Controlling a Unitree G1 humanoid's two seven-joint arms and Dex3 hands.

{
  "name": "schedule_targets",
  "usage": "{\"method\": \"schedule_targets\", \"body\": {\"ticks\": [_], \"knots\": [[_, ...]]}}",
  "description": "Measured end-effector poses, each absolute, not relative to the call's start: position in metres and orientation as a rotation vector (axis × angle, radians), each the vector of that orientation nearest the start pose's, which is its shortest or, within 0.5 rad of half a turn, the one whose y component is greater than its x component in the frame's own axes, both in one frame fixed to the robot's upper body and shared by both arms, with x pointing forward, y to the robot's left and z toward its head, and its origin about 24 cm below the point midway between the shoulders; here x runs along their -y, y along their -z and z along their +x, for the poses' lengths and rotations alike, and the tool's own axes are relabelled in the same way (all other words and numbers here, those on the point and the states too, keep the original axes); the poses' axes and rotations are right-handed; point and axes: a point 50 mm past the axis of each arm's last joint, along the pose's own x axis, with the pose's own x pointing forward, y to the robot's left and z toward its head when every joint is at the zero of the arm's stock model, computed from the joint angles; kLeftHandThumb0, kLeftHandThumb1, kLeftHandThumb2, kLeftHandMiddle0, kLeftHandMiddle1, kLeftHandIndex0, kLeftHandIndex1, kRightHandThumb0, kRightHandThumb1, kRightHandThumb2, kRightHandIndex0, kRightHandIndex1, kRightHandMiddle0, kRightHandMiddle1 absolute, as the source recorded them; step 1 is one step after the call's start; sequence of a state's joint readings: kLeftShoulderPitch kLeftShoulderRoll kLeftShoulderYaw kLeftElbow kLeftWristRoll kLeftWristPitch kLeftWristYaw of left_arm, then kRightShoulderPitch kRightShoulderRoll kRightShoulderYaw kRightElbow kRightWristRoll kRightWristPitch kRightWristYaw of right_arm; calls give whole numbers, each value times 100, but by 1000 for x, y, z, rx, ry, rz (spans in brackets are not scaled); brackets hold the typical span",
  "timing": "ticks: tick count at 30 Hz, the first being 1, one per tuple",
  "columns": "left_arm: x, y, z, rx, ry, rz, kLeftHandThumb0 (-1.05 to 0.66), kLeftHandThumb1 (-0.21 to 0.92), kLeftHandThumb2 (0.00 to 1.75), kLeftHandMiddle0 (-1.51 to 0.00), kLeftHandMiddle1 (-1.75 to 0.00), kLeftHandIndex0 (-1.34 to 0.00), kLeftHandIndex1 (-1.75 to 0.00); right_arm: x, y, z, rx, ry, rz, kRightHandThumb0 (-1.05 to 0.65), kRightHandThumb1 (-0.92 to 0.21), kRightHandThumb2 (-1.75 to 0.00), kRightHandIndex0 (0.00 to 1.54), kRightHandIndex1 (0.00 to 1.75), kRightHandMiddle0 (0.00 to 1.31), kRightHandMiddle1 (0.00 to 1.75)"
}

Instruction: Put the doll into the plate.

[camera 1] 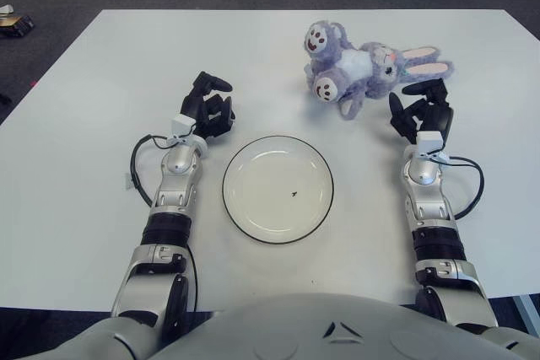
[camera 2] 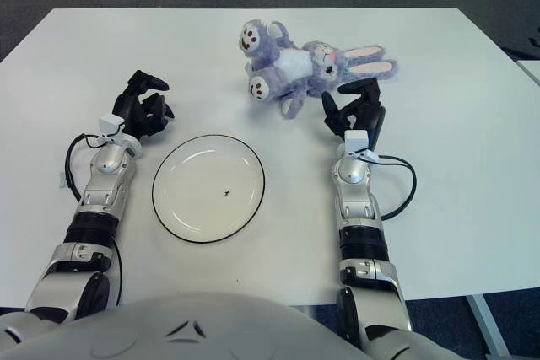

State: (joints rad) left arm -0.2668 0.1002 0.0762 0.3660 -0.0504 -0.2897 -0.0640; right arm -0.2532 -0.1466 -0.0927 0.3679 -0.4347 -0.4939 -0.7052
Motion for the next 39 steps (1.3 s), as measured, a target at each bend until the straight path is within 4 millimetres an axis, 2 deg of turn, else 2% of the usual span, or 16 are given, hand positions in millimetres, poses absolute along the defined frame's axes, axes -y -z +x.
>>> {"method": "schedule_targets", "body": {"ticks": [10, 11, 14, 20, 29, 35, 39], "knots": [[-168, -58, 302, 189, 36, 41, -38, 67, 85, -77, -175, -35, -175, 200, -85, 282, 600, 570, -575, -35, -92, -36, 54, 175, 36, 157], [-168, -58, 302, 189, 36, 41, -38, 67, 85, -77, -175, -35, -175, 201, -85, 282, 602, 561, -597, -23, -89, -40, 50, 170, 35, 149], [-168, -58, 302, 189, 35, 41, -38, 67, 85, -77, -175, -35, -175, 203, -85, 280, 599, 535, -643, -8, -86, -44, 46, 164, 34, 140], [-169, -58, 302, 188, 33, 45, -38, 67, 85, -77, -175, -35, -175, 207, -88, 277, 579, 489, -667, -2, -87, -41, 44, 161, 35, 134], [-170, -58, 302, 185, 31, 47, -38, 67, 85, -77, -175, -35, -175, 211, -112, 277, 545, 423, -630, -1, -91, -33, 43, 160, 36, 130], [-170, -57, 301, 183, 31, 47, -38, 67, 85, -78, -175, -35, -175, 216, -128, 276, 503, 451, -692, -1, -92, -31, 44, 155, 35, 134], [-170, -57, 302, 184, 31, 45, -38, 67, 85, -78, -175, -35, -175, 219, -133, 277, 482, 481, -894, -1, -92, -33, 44, 151, 31, 141]]}}
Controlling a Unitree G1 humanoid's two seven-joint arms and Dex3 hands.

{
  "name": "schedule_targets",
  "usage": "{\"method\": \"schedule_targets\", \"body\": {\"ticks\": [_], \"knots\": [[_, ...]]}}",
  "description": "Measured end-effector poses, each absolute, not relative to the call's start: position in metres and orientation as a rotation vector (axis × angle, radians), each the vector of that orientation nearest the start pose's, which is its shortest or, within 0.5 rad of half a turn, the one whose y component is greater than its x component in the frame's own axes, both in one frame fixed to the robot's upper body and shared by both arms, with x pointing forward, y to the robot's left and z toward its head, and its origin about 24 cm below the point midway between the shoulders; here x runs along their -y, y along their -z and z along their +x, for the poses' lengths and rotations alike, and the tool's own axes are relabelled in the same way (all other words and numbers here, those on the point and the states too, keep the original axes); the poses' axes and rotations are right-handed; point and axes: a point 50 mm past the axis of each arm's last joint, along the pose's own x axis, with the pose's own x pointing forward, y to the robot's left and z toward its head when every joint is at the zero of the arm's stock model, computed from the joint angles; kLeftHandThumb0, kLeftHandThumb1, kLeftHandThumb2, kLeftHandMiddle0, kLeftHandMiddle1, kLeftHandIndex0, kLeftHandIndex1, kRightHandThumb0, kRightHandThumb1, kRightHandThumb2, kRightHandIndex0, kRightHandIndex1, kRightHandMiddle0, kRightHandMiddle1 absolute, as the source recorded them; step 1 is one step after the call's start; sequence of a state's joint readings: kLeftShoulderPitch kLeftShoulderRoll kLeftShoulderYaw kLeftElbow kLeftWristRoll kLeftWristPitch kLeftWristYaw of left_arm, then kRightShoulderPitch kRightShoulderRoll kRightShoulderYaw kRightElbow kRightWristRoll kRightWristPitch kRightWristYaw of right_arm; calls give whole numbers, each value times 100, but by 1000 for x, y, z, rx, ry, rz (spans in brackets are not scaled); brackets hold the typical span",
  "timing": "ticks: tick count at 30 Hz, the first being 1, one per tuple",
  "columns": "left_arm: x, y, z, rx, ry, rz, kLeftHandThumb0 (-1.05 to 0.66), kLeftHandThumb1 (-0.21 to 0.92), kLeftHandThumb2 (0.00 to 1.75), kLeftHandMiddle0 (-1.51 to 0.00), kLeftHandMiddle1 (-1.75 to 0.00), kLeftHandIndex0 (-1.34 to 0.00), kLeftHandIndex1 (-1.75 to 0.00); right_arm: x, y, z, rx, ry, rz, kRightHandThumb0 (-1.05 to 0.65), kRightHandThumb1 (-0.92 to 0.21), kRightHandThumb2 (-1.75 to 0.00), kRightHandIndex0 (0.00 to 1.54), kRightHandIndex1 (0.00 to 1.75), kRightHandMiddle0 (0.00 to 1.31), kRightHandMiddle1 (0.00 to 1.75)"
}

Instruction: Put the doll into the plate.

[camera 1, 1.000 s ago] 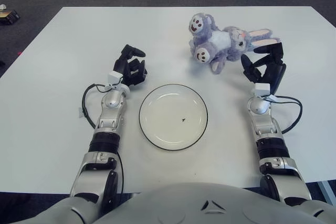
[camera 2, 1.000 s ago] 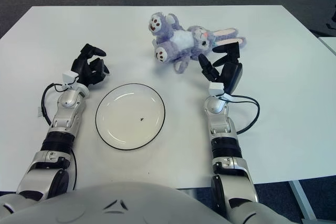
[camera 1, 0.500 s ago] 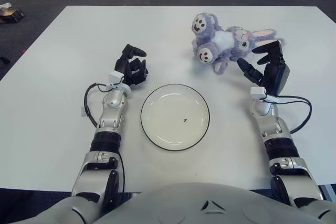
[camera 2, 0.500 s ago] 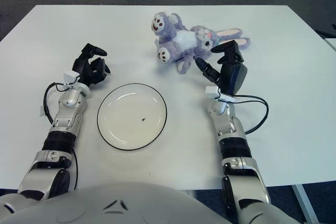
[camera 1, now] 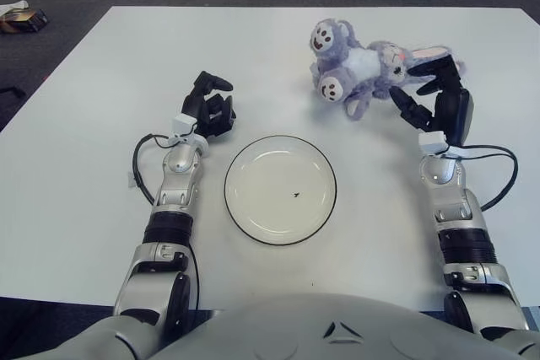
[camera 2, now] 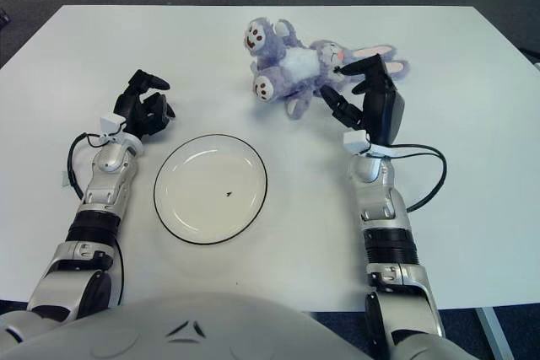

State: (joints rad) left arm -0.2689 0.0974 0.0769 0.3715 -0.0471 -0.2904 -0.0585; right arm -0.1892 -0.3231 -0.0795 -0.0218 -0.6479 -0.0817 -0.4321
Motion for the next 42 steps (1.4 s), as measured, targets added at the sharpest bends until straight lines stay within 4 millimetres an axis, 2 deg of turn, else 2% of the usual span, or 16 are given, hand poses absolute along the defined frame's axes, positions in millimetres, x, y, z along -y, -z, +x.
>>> {"method": "schedule_targets", "body": {"ticks": [7, 16, 21, 22, 23, 24, 26, 28, 29, 34, 42], "knots": [[-169, -57, 301, 187, 32, 52, -38, 67, 85, -78, -175, -35, -175, 226, -143, 279, 569, 536, -1122, -1, -92, -33, 42, 153, 31, 141], [-169, -58, 301, 188, 29, 61, -38, 66, 86, -78, -175, -36, -175, 229, -156, 288, 807, 544, -1236, -1, -92, -35, 38, 158, 32, 139], [-169, -58, 301, 189, 23, 60, -38, 66, 86, -78, -175, -36, -175, 231, -159, 292, 855, 536, -1266, -1, -92, -37, 37, 158, 28, 145], [-169, -58, 301, 190, 22, 60, -38, 66, 86, -78, -175, -36, -175, 231, -159, 293, 859, 533, -1275, -19, -92, -33, 31, 127, 23, 123], [-169, -58, 301, 189, 21, 60, -38, 66, 86, -78, -175, -36, -175, 231, -159, 294, 855, 527, -1291, -26, -92, -32, 31, 112, 23, 112], [-169, -58, 301, 189, 19, 60, -38, 66, 87, -78, -175, -36, -175, 231, -158, 295, 838, 521, -1308, -36, -92, -29, 32, 89, 23, 96], [-169, -58, 301, 189, 19, 61, -38, 66, 87, -78, -175, -36, -175, 231, -158, 296, 810, 508, -1330, -46, -92, -28, 31, 64, 22, 79], [-168, -58, 301, 191, 18, 62, -38, 66, 87, -78, -175, -36, -175, 231, -158, 298, 757, 481, -1351, -59, -92, -27, 27, 29, 21, 53], [-168, -59, 302, 191, 18, 62, -38, 66, 87, -78, -175, -36, -175, 231, -159, 299, 721, 464, -1364, -64, -92, -26, 23, 18, 20, 42], [-168, -58, 301, 189, 17, 61, -38, 66, 87, -77, -175, -36, -175, 231, -162, 304, 567, 387, -1386, -73, -92, -24, 13, 3, 17, 24], [-167, -58, 301, 189, 11, 60, -38, 65, 87, -77, -175, -36, -175, 231, -166, 305, 486, 335, -1408, -77, -92, -20, 9, 0, 17, 13]]}}
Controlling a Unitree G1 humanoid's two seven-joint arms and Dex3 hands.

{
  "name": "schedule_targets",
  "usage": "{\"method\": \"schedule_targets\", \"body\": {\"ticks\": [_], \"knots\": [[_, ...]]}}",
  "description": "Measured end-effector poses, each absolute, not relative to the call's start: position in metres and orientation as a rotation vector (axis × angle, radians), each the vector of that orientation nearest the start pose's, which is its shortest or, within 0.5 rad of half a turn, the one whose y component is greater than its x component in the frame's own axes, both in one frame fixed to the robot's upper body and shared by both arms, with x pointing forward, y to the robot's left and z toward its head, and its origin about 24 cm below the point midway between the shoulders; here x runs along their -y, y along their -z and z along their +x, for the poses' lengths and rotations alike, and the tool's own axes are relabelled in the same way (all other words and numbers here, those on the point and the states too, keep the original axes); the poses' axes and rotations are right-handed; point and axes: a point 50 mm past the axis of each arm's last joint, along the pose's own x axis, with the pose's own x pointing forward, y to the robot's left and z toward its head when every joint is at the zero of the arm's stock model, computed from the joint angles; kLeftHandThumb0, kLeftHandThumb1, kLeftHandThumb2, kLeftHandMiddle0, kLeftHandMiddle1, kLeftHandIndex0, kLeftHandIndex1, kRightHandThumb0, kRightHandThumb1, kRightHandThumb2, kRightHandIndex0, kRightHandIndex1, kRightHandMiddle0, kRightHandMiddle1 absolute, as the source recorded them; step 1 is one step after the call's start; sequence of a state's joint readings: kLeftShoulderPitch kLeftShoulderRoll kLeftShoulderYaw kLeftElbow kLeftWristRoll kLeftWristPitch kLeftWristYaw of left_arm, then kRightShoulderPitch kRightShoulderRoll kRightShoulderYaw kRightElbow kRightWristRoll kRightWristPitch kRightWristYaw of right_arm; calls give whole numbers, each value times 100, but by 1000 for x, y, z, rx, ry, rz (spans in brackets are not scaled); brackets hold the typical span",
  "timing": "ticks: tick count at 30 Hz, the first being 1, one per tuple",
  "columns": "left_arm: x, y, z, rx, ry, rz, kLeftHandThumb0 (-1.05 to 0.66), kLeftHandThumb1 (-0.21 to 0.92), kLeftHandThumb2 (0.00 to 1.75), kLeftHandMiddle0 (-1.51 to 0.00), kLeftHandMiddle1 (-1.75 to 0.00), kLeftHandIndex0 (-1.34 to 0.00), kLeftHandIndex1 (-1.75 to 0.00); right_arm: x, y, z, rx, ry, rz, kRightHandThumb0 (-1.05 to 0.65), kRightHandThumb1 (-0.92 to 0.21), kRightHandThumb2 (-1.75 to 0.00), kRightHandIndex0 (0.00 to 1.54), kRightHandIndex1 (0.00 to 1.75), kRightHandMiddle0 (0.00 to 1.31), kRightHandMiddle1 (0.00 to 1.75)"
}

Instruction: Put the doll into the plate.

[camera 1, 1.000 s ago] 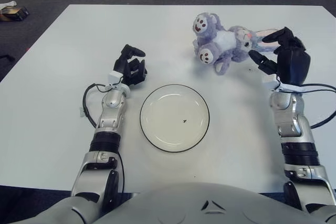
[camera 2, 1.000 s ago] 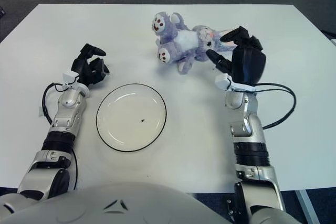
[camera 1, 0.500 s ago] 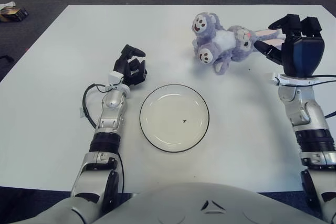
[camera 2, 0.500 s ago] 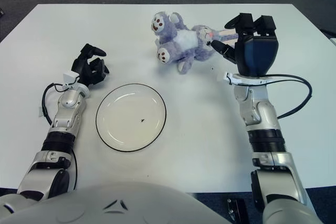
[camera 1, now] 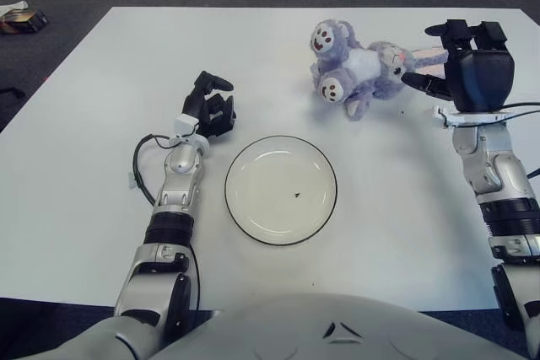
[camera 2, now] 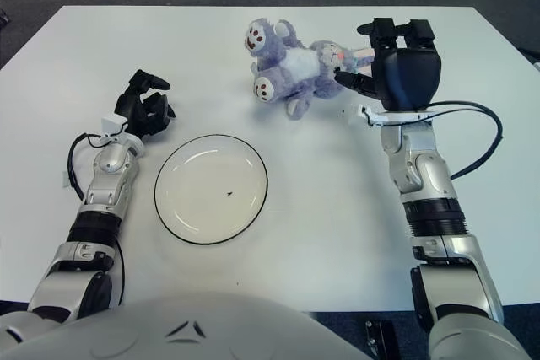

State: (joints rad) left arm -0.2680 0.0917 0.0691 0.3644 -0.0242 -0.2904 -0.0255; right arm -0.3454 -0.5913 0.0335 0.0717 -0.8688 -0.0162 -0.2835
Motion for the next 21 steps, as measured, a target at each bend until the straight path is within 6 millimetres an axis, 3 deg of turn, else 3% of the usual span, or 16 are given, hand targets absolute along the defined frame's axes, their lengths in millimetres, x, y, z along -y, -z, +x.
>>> {"method": "schedule_targets", "body": {"ticks": [21], "knots": [[-167, -57, 302, 183, -1, 77, -39, 65, 89, -76, -175, -37, -175, 232, -183, 329, 399, 137, -1396, -83, -92, -8, 4, 0, 15, 6]]}}
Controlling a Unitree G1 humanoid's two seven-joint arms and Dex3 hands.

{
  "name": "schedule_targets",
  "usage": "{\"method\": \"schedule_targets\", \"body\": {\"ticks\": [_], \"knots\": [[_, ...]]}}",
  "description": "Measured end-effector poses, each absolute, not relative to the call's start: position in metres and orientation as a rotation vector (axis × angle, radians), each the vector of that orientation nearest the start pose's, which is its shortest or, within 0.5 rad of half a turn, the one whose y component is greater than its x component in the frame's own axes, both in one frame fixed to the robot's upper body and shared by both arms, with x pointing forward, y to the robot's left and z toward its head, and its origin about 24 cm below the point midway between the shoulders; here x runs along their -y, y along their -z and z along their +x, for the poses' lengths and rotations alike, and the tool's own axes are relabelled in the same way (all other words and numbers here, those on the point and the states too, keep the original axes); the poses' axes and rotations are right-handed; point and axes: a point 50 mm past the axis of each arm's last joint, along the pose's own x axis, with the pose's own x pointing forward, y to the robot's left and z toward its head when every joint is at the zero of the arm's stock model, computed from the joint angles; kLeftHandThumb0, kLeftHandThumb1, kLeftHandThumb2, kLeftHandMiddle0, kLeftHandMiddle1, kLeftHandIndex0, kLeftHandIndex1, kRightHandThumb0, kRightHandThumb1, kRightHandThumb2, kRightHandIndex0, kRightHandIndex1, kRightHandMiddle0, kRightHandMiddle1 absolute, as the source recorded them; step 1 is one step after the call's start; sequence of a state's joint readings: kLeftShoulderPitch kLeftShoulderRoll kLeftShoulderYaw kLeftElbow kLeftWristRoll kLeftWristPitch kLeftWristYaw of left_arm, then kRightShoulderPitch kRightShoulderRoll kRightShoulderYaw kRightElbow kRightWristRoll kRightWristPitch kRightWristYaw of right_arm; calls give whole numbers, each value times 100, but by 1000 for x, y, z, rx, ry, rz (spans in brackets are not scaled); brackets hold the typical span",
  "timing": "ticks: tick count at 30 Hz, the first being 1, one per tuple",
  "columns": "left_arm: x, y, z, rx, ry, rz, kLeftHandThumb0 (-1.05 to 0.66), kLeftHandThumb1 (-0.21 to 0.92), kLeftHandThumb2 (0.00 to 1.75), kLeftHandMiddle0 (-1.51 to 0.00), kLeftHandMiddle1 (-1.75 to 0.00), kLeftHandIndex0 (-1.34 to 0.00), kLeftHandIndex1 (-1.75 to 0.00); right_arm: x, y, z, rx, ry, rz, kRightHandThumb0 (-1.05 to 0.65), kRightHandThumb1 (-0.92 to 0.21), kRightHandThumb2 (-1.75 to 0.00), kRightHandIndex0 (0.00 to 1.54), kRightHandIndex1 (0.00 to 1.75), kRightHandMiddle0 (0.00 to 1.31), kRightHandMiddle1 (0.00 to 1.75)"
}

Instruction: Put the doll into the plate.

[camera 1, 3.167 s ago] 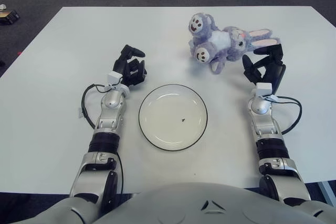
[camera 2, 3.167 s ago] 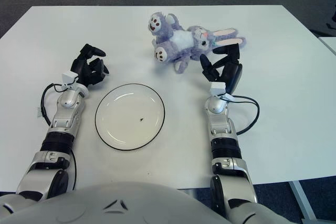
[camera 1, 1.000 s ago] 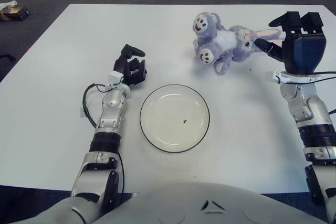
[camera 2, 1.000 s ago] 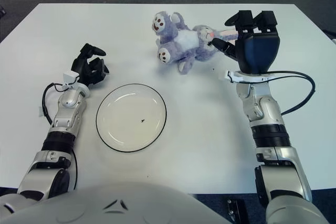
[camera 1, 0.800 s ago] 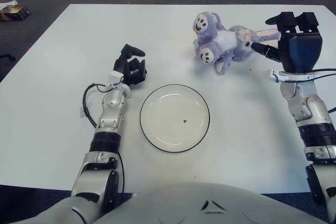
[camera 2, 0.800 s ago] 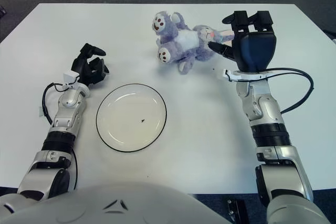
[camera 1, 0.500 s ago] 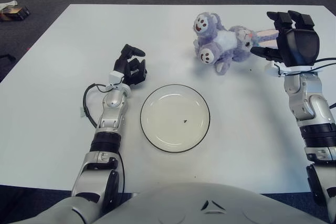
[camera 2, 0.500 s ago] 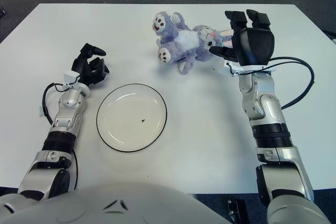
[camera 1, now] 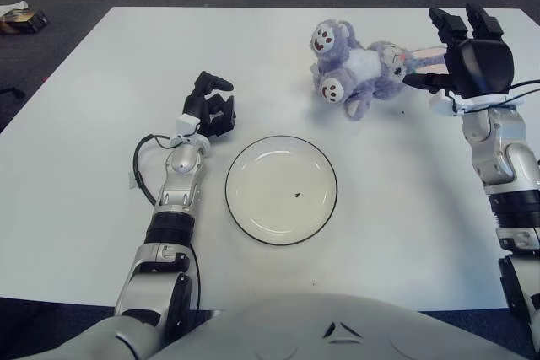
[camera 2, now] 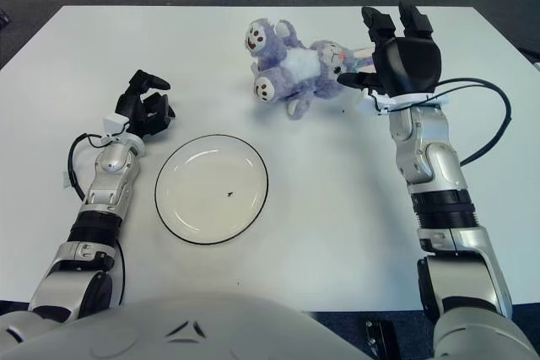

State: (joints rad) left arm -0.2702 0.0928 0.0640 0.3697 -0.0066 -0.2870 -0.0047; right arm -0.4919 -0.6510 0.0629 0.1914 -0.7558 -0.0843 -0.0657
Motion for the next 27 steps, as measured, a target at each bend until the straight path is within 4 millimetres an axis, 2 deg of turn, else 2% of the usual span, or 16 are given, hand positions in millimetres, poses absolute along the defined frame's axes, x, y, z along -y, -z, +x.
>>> {"method": "schedule_targets", "body": {"ticks": [14, 21, 27], "knots": [[-167, -54, 303, 169, 0, 77, -39, 64, 90, -81, -175, -38, -175, 231, -186, 347, 326, 19, -1352, -83, -92, -3, 0, 0, 15, 4], [-166, -54, 304, 171, 2, 77, -39, 63, 90, -82, -175, -38, -175, 229, -192, 355, 322, 3, -1363, -79, -90, 0, 7, 2, 15, 3], [-165, -55, 304, 174, 4, 78, -39, 63, 90, -82, -175, -38, -175, 226, -195, 359, 342, 24, -1451, -78, -89, 0, 11, 2, 16, 3]]}}
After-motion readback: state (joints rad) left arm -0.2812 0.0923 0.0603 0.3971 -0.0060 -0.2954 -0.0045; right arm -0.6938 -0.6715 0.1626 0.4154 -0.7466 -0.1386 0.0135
